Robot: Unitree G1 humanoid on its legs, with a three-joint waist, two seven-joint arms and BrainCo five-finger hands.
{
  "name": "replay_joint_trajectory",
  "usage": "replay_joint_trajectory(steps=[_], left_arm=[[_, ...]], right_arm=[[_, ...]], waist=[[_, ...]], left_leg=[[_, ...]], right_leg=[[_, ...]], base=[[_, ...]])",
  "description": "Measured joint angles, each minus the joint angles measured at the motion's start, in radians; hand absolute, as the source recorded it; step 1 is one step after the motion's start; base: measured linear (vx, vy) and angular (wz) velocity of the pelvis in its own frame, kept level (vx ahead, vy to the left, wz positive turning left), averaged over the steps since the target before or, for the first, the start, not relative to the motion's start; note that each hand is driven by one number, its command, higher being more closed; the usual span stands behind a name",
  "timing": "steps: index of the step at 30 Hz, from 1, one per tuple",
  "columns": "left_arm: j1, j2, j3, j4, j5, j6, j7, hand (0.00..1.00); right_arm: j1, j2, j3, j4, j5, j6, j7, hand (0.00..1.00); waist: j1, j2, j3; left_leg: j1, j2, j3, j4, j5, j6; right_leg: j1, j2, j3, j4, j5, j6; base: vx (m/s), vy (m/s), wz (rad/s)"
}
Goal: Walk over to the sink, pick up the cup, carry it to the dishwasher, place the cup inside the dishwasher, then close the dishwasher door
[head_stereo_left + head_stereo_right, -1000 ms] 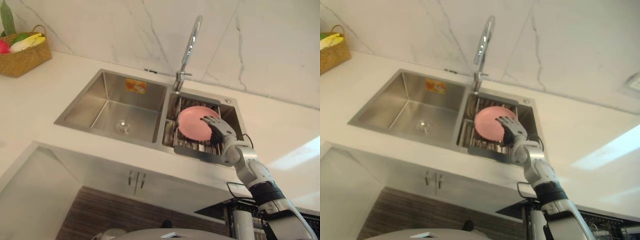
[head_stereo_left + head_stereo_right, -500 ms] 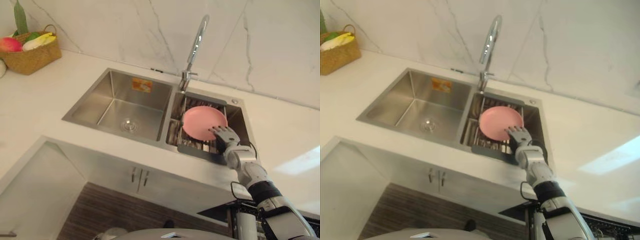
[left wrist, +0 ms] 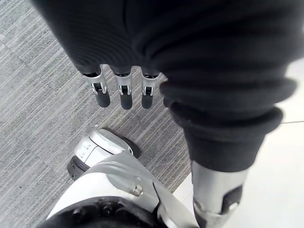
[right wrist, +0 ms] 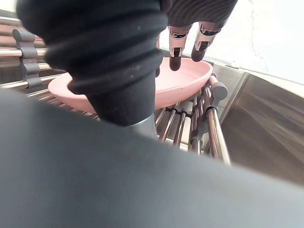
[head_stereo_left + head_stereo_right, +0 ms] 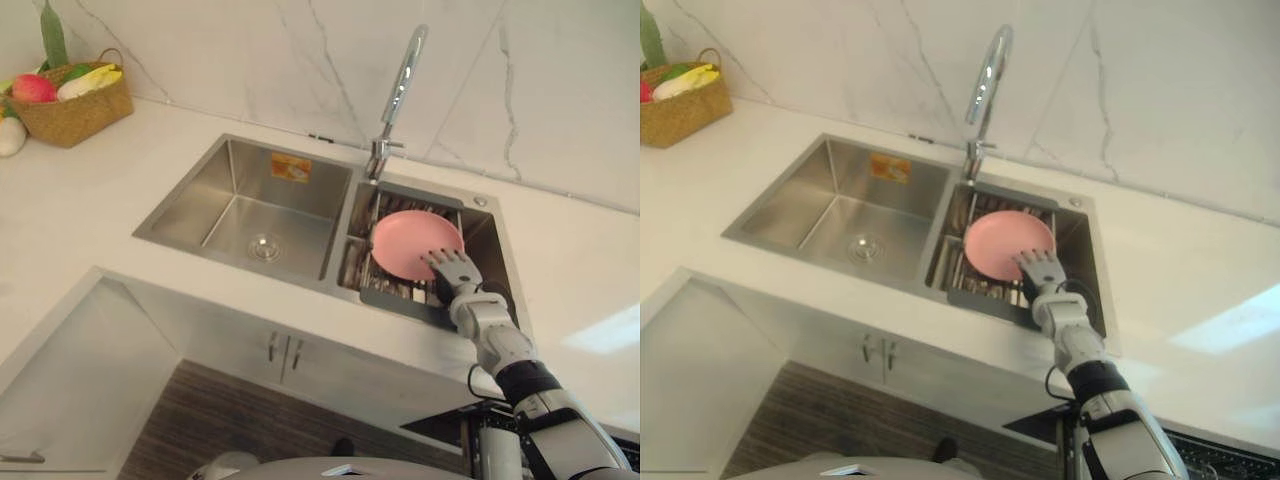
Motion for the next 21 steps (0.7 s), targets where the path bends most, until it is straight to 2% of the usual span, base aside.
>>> replay_joint_trajectory(steps=[14, 15, 18, 21], left_arm=[[0.003, 0.005, -0.008, 0.001, 0.000, -0.004, 0.000, 0.00], [0.003, 0.006, -0.008, 0.001, 0.000, -0.004, 0.000, 0.00], [0.004, 0.008, -0.009, 0.001, 0.002, -0.014, 0.009, 0.00], [0.004, 0.009, -0.011, 0.001, 0.023, -0.019, 0.054, 0.00]], right_arm=[[-0.030, -0.001, 0.034, 0.039, 0.001, -0.031, -0.011, 0.00], [-0.046, -0.001, 0.043, 0.061, 0.003, -0.047, -0.010, 1.00], [-0.050, -0.003, 0.056, 0.067, 0.012, -0.071, 0.005, 1.00], [-0.051, -0.004, 0.058, 0.076, 0.013, -0.089, 0.031, 1.00]], waist=[[0.007, -0.006, 0.009], [0.007, -0.009, 0.010], [0.010, -0.014, 0.013], [0.023, -0.020, 0.017]], left_leg=[[0.000, -0.001, -0.009, 0.000, 0.003, 0.000], [0.001, -0.001, -0.009, 0.000, 0.003, 0.000], [0.001, -0.001, -0.013, 0.000, 0.005, 0.000], [0.002, -0.002, -0.013, 0.000, 0.005, 0.000]], right_leg=[[0.006, -0.002, -0.008, -0.002, -0.001, 0.001], [0.006, -0.002, -0.009, -0.002, -0.001, 0.001], [0.009, -0.002, -0.015, -0.002, -0.001, 0.001], [0.011, -0.003, -0.019, -0.001, -0.001, 0.001]], base=[[0.00, 0.003, 0.01], [0.00, 0.000, 0.00], [0.00, 0.003, 0.03], [0.00, 0.000, 0.00]])
